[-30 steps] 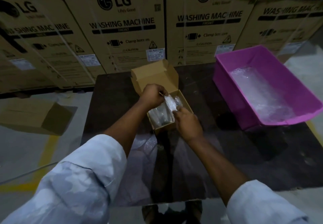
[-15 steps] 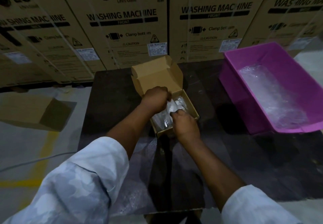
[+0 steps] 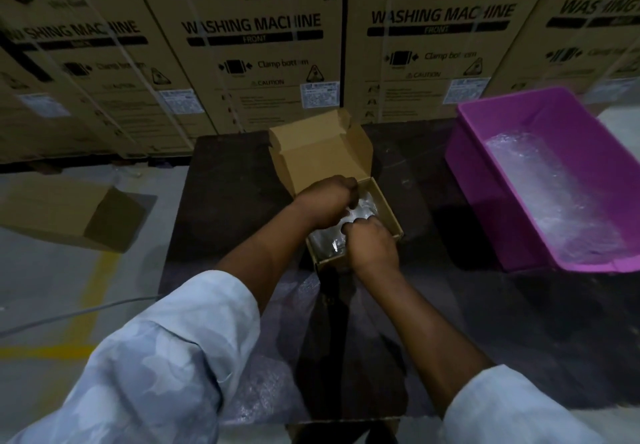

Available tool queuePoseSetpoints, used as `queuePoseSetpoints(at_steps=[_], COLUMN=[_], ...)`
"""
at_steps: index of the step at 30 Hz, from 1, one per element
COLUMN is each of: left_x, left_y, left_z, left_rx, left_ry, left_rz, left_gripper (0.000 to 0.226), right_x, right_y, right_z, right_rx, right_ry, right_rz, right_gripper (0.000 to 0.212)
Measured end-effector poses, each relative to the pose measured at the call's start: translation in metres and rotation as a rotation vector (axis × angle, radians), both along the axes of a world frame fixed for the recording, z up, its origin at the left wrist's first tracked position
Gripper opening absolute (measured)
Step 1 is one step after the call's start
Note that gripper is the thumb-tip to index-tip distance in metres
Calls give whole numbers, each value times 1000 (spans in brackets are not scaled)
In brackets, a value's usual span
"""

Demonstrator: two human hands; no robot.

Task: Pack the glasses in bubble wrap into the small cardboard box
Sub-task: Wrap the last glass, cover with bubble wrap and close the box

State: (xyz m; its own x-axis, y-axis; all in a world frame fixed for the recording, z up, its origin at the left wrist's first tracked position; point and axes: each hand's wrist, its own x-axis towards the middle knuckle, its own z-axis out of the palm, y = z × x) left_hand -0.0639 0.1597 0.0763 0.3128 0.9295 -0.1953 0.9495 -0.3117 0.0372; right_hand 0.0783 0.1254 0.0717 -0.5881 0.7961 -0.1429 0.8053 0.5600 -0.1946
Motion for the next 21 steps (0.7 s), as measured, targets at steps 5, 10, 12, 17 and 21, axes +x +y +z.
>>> queuePoseSetpoints(at_steps=[5, 10, 12, 17, 21], left_x=[1, -15, -16, -10, -1], left_y=[3, 10, 11, 11, 15], left_z=[5, 8, 10, 11, 21], left_rx=[-43, -112, -74, -52, -106], left_ry=[82, 209, 272, 344, 416], left_rz=[-37, -227, -273, -298, -287], left_gripper=[23, 35, 35, 27, 22], right_x=[1, 4, 2, -4, -6], right_y=[-1, -1, -1, 3, 4], right_z=[2, 6, 8, 8, 5], right_rx=[-89, -89, -87, -91, -101], right_ry=[12, -57, -91, -117, -120], right_rz=[-1, 52, 68, 65, 52], right_gripper=[28, 28, 27, 30, 31])
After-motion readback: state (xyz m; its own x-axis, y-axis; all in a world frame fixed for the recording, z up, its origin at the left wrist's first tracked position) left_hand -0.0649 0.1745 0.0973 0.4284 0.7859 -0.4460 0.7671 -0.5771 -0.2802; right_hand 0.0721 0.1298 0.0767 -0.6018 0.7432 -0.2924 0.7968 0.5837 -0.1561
